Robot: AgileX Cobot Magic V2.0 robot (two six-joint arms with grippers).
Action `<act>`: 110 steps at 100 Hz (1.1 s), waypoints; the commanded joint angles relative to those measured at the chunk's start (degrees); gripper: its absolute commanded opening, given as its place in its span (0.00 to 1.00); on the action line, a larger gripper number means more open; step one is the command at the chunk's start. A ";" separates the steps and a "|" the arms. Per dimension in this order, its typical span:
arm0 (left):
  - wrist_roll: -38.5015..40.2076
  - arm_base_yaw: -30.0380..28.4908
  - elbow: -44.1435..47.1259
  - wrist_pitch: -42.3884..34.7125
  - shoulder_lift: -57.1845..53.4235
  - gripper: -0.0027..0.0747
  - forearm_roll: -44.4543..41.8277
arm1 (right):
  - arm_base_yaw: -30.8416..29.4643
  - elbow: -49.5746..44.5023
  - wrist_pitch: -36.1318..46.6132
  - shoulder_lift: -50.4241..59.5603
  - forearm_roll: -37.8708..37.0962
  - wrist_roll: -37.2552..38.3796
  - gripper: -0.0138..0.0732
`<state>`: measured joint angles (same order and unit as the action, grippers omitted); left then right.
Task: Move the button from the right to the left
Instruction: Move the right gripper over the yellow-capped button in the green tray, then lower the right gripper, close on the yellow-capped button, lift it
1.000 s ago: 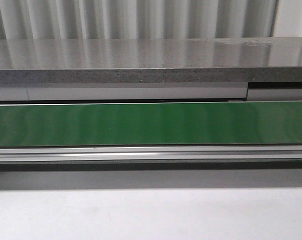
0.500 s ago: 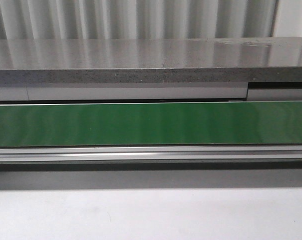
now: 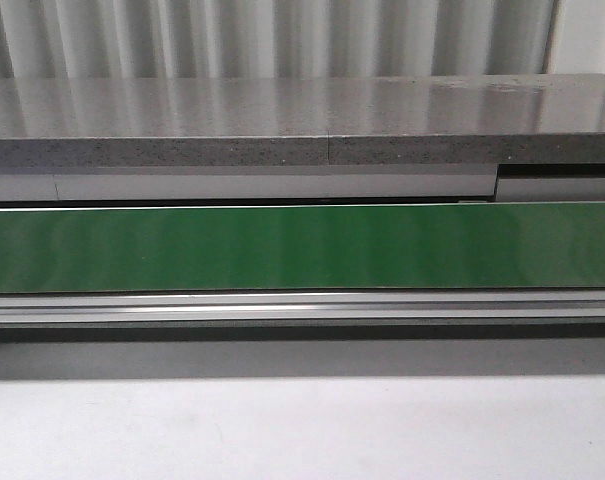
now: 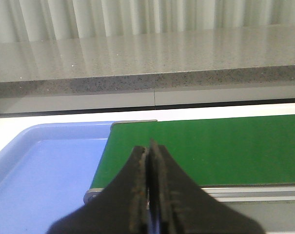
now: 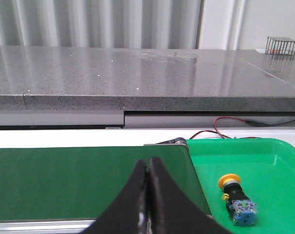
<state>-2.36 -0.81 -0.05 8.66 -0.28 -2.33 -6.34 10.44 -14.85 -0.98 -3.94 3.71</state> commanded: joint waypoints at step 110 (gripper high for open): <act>0.15 0.59 1.31 -4.75 -2.06 0.01 0.10 | -0.58 43.81 -22.71 -67.08 0.01 -0.04 0.92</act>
<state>-2.36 -0.81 -0.05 8.66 -0.28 -2.33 -6.34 51.18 -39.12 -66.50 -3.62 3.71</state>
